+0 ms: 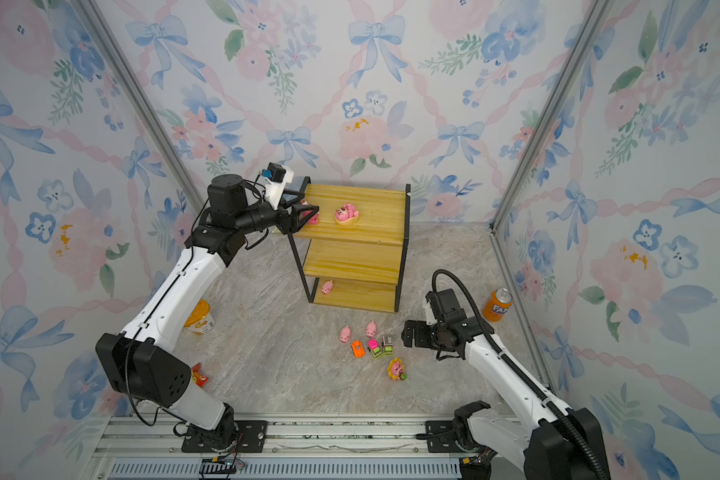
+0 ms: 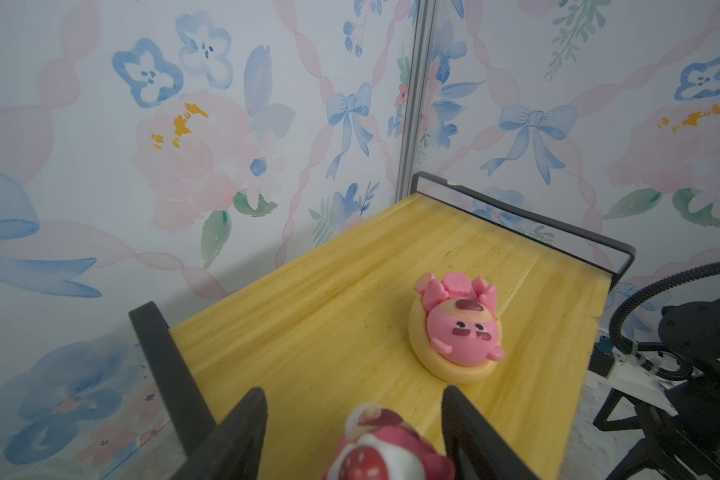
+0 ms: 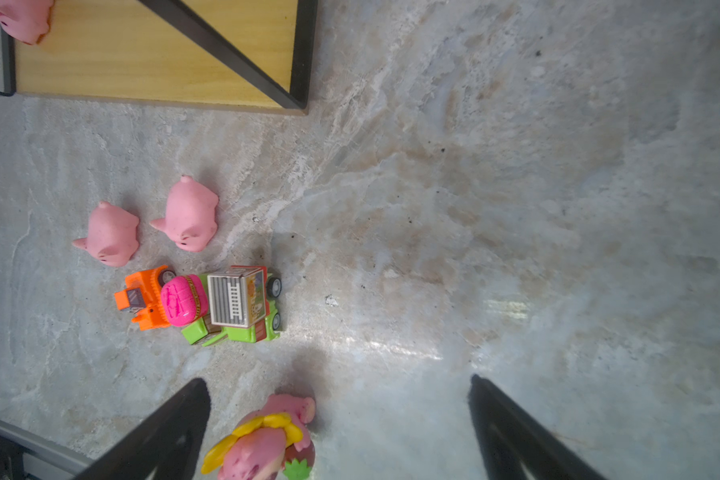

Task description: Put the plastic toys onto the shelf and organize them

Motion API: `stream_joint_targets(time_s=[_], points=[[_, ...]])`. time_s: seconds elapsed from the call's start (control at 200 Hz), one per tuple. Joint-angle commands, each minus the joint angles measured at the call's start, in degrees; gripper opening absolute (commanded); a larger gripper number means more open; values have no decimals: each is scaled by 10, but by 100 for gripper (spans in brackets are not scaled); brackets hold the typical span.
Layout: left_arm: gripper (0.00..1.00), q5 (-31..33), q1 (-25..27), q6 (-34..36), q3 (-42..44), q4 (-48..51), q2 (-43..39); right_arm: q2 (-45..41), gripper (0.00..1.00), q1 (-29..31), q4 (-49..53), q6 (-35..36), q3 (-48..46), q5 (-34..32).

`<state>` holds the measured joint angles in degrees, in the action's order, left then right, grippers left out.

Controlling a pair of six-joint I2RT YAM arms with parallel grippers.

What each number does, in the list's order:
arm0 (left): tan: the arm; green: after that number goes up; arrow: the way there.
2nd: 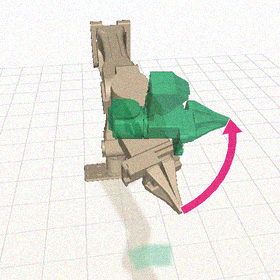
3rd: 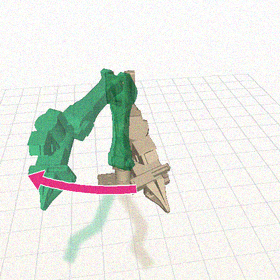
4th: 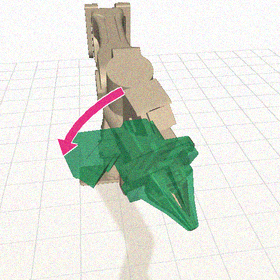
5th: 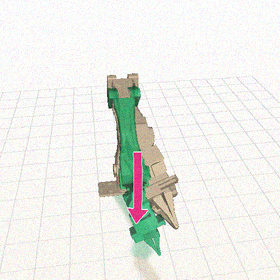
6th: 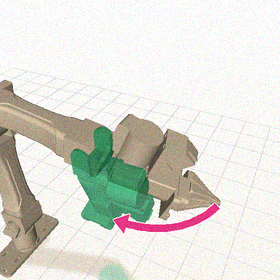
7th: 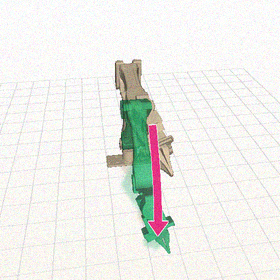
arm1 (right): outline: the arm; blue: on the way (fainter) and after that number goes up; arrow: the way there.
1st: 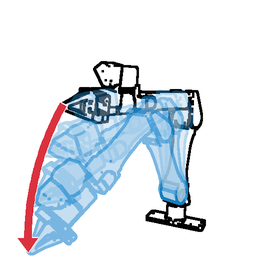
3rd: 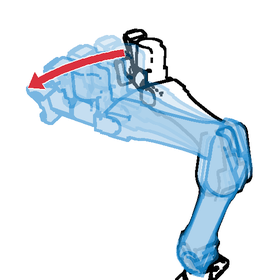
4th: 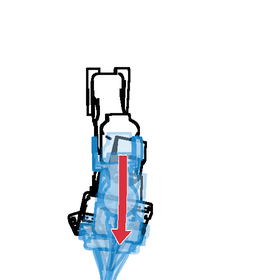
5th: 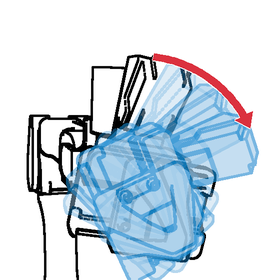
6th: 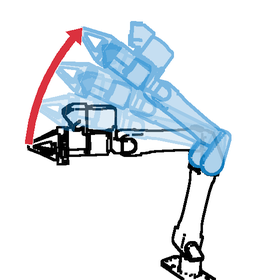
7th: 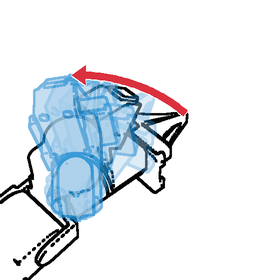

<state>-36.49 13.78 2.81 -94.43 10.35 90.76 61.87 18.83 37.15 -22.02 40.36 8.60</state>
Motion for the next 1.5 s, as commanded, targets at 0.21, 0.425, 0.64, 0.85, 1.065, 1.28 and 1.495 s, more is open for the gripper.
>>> stream_joint_targets(time_s=[0.21,0.425,0.64,0.85,1.065,1.28,1.495], points=[[63,15,4,-23,17,-6,-23,-11,99,-4,2,2,-7,0],[54,8,5,-26,11,-5,-15,-11,99,-4,1,1,-8,-2],[46,5,5,-23,8,-5,-12,-9,99,-4,3,1,-7,-3],[41,-11,5,-15,3,-6,-5,-9,99,-4,3,0,-7,-6],[33,-37,5,-13,-3,-6,5,-8,100,-4,5,-1,-6,-8],[33,-57,5,3,-6,-6,9,-8,100,-4,5,-1,-6,-9],[34,-90,4,32,-16,-6,15,-4,100,-4,7,0,-4,-8]])
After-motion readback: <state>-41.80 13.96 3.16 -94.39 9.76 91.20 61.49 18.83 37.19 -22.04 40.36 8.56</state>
